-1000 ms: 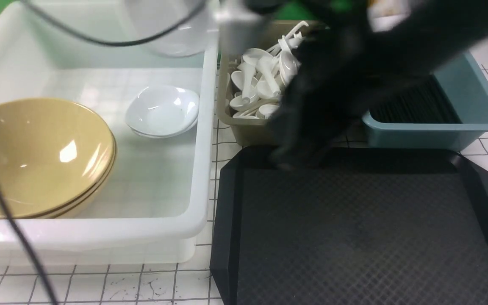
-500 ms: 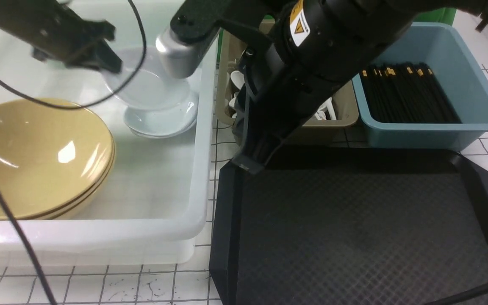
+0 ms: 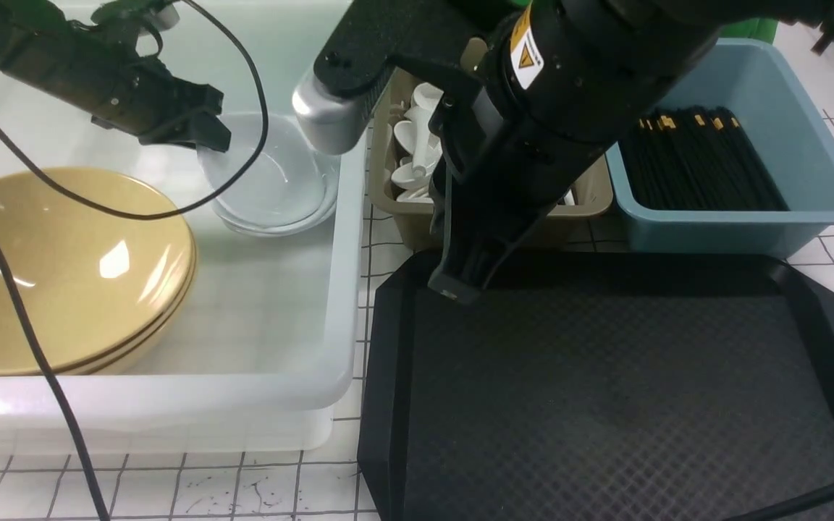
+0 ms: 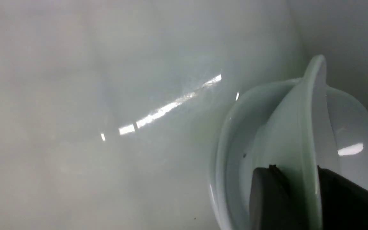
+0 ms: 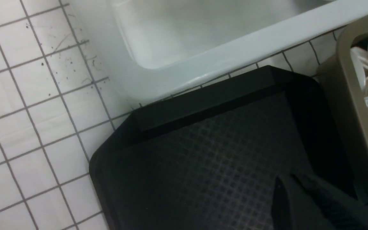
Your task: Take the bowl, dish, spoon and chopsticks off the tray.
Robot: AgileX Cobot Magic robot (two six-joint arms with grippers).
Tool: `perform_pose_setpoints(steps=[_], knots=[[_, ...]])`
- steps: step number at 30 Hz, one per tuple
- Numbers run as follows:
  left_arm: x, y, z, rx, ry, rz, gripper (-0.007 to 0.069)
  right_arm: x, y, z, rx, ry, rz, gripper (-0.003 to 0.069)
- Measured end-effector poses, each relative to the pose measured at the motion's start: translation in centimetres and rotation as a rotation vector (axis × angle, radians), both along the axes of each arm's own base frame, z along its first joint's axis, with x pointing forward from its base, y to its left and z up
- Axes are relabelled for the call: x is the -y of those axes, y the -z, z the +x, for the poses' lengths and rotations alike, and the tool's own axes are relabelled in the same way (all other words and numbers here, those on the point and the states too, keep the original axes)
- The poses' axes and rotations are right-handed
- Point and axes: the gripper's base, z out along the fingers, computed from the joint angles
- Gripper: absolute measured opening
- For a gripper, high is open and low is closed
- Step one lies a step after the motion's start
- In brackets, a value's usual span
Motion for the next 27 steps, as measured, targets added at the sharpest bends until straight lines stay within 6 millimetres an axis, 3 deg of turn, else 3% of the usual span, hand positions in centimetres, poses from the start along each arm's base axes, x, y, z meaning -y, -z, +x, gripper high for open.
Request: perform_pose_setpoints(steps=[3,4,7,10,14,16,17,18,20,23,24,25,27], knots=[[0.0,0.2,0.0,0.001,0.007,0.005,0.0255,0.0,0.0,0.0,0.003,-0.003,-0.003,0.0048],[0.0,0.2,0.0,0.006,0.015,0.010,0.0341,0.1,0.0,0.1,0.011,-0.010,-0.011,0.0048],[0.0,-0.3,0.1,0.023,0.023,0.018,0.0463,0.3,0.0,0.3,0.038,-0.006,-0.036,0.0048],[-0.1,-1.4,0.1,0.039,0.044,0.047,0.0536,0.5,-0.1,0.5,0.064,0.004,-0.059,0.0048],[-0.2,-5.9,-0.3,0.087,0.082,0.098,0.0566,0.9,-0.3,0.7,0.099,0.016,-0.082,0.0048],[-0.1,-7.6,-0.8,0.093,0.087,0.105,0.0552,1.0,-0.5,0.6,0.105,0.020,-0.081,0.0048],[0.0,-10.1,-1.4,0.110,0.077,0.110,0.0514,1.3,-0.9,0.5,0.116,0.032,-0.076,0.0048],[0.0,-10.4,-1.5,0.111,0.076,0.110,0.0508,1.3,-0.9,0.5,0.118,0.035,-0.075,0.0048],[0.3,-12.7,-2.3,0.132,0.061,0.111,0.0436,1.9,-1.5,0.4,0.132,0.064,-0.062,0.0048],[1.2,-17.2,-4.5,0.207,0.039,0.149,0.0231,3.8,-2.8,0.5,0.138,0.153,-0.007,0.0048],[1.6,-18.2,-5.3,0.226,0.045,0.162,0.0167,4.3,-3.0,0.5,0.132,0.171,0.002,0.0048],[1.7,-18.1,-5.3,0.224,0.047,0.164,0.0167,4.3,-3.0,0.5,0.132,0.171,0.002,0.0048],[3.1,-20.4,-7.9,0.261,0.082,0.216,0.0034,6.1,-3.0,0.0,0.107,0.205,0.019,0.0048]])
